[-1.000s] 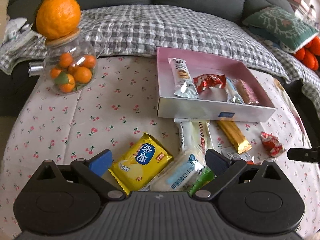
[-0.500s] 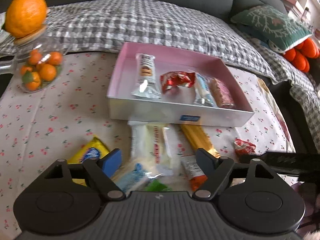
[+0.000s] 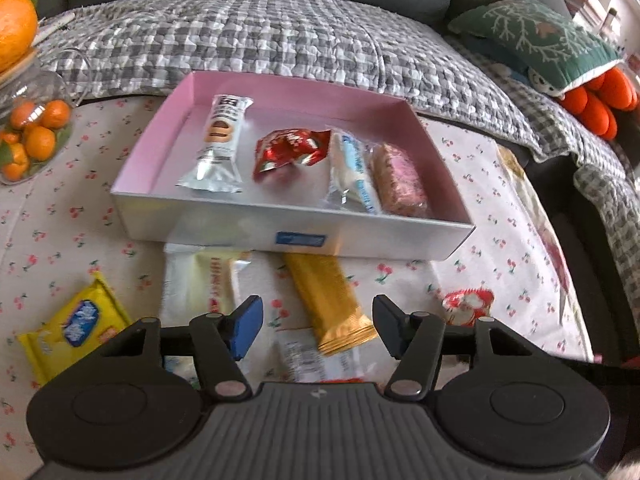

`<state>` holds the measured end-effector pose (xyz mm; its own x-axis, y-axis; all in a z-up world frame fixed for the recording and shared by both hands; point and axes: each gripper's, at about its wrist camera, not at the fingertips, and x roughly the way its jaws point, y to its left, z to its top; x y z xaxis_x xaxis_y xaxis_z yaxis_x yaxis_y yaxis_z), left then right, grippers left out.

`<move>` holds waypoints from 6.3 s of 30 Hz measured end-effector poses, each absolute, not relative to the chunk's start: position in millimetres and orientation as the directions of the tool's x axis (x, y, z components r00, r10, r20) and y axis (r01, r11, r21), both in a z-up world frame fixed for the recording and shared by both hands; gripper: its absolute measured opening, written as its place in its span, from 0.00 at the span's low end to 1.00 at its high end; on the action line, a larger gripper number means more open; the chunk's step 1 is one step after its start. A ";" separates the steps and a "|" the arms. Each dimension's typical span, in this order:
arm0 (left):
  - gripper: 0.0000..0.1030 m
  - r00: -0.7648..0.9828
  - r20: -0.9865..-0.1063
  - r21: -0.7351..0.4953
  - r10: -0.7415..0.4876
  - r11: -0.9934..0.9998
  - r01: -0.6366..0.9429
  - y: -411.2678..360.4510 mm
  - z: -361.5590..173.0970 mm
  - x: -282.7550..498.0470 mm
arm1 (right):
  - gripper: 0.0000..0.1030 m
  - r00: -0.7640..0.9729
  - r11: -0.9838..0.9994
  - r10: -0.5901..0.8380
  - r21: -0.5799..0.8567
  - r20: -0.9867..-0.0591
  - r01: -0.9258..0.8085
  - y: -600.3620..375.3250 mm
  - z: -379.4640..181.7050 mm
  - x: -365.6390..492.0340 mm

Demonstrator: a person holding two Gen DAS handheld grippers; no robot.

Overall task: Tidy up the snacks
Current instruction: 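Grasp the gold bar with the left tool while the right tool grasps the red candy pack, then carry the gold bar and red candy pack into the pink box and open both tools, then withdraw both tools from the box toward the remaining snacks, then grasp the orange-and-white pack with the left tool while the right tool grasps the brown cake pack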

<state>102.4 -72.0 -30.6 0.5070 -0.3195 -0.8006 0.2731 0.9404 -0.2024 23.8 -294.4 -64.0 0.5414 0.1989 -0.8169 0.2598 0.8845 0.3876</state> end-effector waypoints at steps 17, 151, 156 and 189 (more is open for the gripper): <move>0.42 0.545 -0.815 -0.094 -0.199 0.972 0.214 -97.1 -53.1 111.6 | 0.32 0.536 0.877 0.203 0.396 -0.819 0.272 -302.4 -64.9 17.4; 0.99 0.543 -0.784 -0.177 -0.299 0.948 0.266 4.3 13.4 76.4 | 0.86 0.666 0.868 0.315 0.489 -0.676 0.085 -274.4 10.8 -13.2; 0.99 0.542 -0.791 -0.160 -0.284 0.951 0.265 14.5 10.3 73.0 | 0.86 0.625 0.867 0.353 0.494 -0.696 0.060 -267.6 6.1 -19.5; 0.61 0.427 -0.827 -0.189 -0.365 0.897 0.400 -0.7 -10.9 77.1 | 0.40 0.466 0.947 0.322 0.279 -0.824 -0.162 -221.1 -65.1 6.8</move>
